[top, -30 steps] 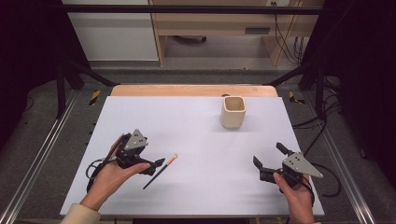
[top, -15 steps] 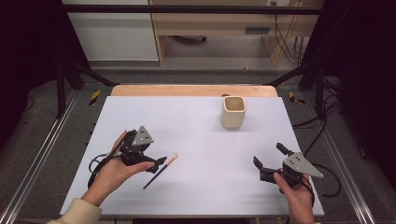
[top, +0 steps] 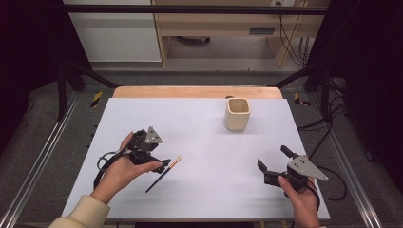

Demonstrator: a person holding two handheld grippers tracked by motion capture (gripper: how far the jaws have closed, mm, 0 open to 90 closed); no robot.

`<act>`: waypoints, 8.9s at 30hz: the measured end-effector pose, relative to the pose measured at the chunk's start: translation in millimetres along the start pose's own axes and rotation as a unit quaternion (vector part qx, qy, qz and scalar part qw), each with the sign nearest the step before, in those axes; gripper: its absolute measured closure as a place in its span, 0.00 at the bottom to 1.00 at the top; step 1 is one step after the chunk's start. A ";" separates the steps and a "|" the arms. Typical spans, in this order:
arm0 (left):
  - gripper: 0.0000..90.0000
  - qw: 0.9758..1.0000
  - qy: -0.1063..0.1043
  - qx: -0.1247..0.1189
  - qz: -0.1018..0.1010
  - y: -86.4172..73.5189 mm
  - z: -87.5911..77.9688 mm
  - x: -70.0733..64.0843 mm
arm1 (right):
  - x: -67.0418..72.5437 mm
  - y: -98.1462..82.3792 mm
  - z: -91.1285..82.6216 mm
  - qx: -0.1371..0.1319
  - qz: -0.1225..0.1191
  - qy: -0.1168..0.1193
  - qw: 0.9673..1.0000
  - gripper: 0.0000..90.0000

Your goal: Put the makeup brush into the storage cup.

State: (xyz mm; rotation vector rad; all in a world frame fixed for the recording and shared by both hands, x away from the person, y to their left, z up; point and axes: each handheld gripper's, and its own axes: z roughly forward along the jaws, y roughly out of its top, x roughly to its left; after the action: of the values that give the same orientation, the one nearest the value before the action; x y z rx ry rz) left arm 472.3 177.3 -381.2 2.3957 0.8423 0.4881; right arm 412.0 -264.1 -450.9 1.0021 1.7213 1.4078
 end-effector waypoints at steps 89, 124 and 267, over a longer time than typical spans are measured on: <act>0.31 0.989 -0.046 0.141 0.004 -15.2 57.3 -17.8 | 0.3 -0.7 1.1 0.010 0.004 0.003 1.000 0.03; 0.78 0.983 -0.064 0.173 0.000 -16.7 59.3 -20.6 | 0.3 -0.9 1.4 0.012 0.000 0.004 1.000 0.03; 0.92 0.934 -0.071 -0.346 -0.051 -33.2 17.4 -50.0 | 110.7 53.7 73.4 -0.004 0.029 0.203 0.979 0.37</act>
State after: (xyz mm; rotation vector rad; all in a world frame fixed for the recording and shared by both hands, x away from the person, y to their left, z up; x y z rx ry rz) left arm 428.8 159.6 -422.4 1.7049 0.5941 0.4670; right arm 432.1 -126.8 -415.2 0.8025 1.9836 1.7471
